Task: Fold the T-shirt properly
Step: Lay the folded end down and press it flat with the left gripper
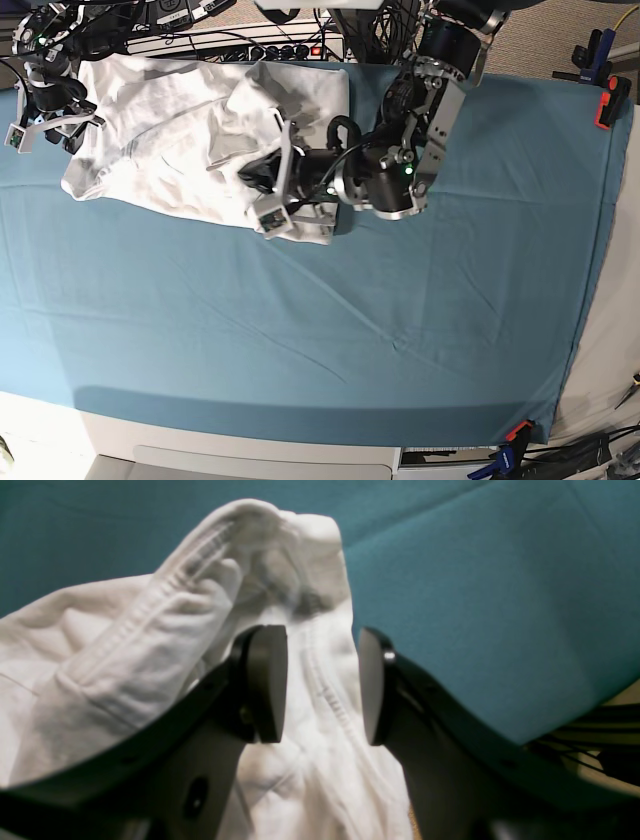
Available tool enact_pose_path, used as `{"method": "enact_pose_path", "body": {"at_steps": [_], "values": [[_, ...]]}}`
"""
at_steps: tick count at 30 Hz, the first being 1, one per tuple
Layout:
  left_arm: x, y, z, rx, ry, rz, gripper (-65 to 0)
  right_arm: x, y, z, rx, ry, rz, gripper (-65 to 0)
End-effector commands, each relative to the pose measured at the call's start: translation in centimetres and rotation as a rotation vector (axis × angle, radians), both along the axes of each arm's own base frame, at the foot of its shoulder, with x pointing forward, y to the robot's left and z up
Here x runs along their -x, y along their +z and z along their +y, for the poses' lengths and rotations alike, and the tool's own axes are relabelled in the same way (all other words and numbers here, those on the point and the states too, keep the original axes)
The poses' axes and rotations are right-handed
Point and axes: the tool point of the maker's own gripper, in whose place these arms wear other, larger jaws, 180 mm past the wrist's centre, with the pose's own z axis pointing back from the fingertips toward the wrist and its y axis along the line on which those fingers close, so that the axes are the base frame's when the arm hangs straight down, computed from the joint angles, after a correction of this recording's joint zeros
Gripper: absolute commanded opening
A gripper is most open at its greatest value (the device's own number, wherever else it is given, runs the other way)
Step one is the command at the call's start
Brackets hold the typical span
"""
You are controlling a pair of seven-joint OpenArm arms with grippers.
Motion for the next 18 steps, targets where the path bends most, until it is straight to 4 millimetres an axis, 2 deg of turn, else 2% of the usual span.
{"method": "enact_pose_path", "body": {"at_steps": [1, 9, 11, 14, 18], "values": [[-0.9, 1.1, 0.1, 0.029, 0.034, -0.026, -65.0, -0.7, 1.4, -0.4, 0.033, 0.014, -0.044, -41.1], [-4.1, -0.2, 5.7, -0.028, 0.234, -0.002, -65.0, -0.7, 1.5, -0.4, 0.035, 0.014, -0.047, -41.1], [-4.4, -0.9, 7.1, -0.045, 0.265, 0.009, -65.0, -0.7, 1.5, -0.4, 0.035, 0.014, -0.047, -41.1], [-3.3, -2.3, 8.0, -0.064, 0.285, 0.059, -65.0, -0.7, 1.5, -0.4, 0.034, 0.014, -0.047, -41.1], [-1.1, -3.7, 7.7, -0.047, 0.272, 0.128, -65.0, -0.7, 1.5, -0.4, 0.035, 0.014, -0.047, -41.1]]}}
